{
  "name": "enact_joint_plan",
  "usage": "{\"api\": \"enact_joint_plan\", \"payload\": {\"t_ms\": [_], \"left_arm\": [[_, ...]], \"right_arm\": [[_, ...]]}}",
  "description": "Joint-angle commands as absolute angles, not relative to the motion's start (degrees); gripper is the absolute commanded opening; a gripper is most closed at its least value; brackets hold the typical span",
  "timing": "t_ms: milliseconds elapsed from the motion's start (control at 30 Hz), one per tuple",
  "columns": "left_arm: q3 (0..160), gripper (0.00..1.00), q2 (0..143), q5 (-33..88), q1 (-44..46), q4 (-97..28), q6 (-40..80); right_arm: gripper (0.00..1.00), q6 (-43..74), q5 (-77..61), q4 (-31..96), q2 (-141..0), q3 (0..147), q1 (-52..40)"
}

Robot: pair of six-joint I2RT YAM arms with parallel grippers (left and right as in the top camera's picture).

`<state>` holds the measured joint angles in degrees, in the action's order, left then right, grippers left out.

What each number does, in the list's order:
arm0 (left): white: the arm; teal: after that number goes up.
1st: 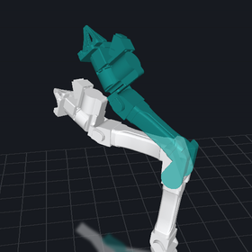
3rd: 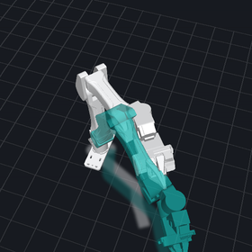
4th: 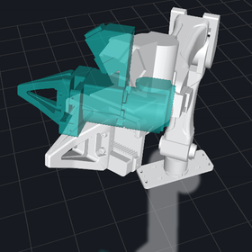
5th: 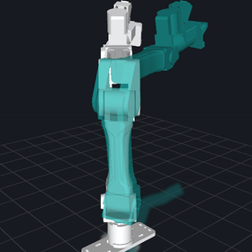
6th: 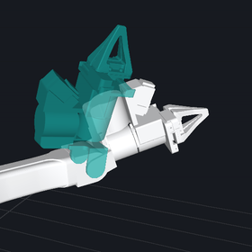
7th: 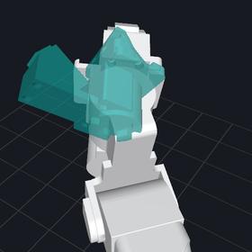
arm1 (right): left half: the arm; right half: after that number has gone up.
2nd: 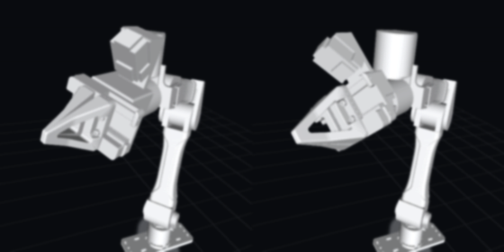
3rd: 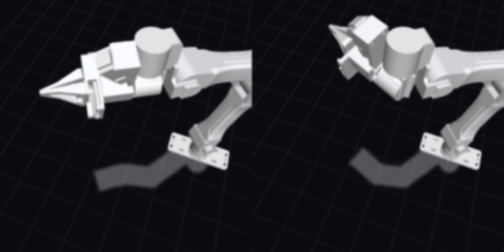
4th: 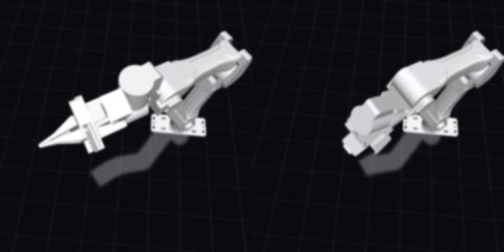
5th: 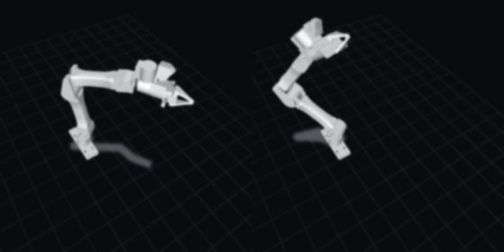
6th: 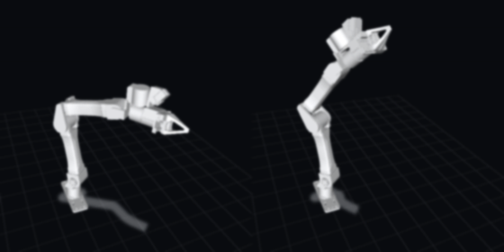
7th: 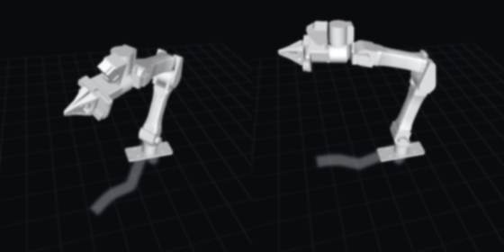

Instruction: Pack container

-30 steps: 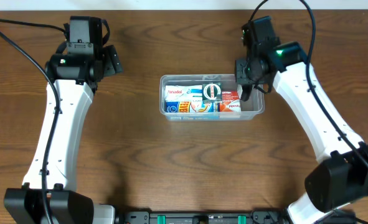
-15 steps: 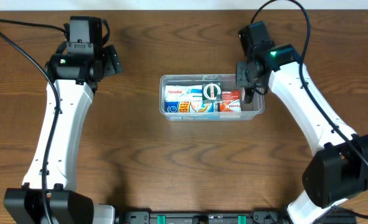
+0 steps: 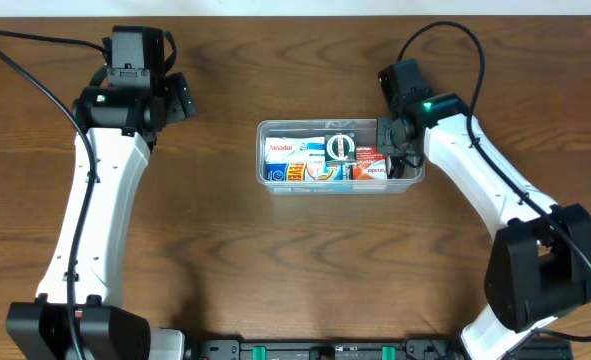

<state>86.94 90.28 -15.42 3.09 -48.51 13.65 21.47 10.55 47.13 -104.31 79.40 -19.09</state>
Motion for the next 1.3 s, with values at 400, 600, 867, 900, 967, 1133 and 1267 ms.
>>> {"api": "enact_joint_plan", "payload": {"t_ms": [400,600,867,900,967,1133,1267], "left_arm": [[87.5,0.98,90.2,-16.2,2.9,-48.6,13.6],[87.5,0.98,90.2,-16.2,2.9,-48.6,13.6],[87.5,0.98,90.2,-16.2,2.9,-48.6,13.6],[87.5,0.98,90.2,-16.2,2.9,-48.6,13.6],[87.5,0.98,90.2,-16.2,2.9,-48.6,13.6],[87.5,0.98,90.2,-16.2,2.9,-48.6,13.6],[87.5,0.98,90.2,-16.2,2.9,-48.6,13.6]], "right_arm": [[0.52,20.5,11.6,47.1,-103.7,79.4,-19.5],[0.57,16.6,11.6,46.8,-99.5,81.5,-19.4],[0.72,12.5,10.9,47.2,-87.8,84.6,-19.3],[0.72,11.9,9.9,47.5,-85.3,84.6,-19.3],[0.73,11.5,8.6,48.5,-81.3,84.6,-19.3],[0.76,10.3,8.6,53.5,-69.1,84.6,-19.3],[0.79,10.2,8.6,57.0,-59.0,84.6,-19.3]]}}
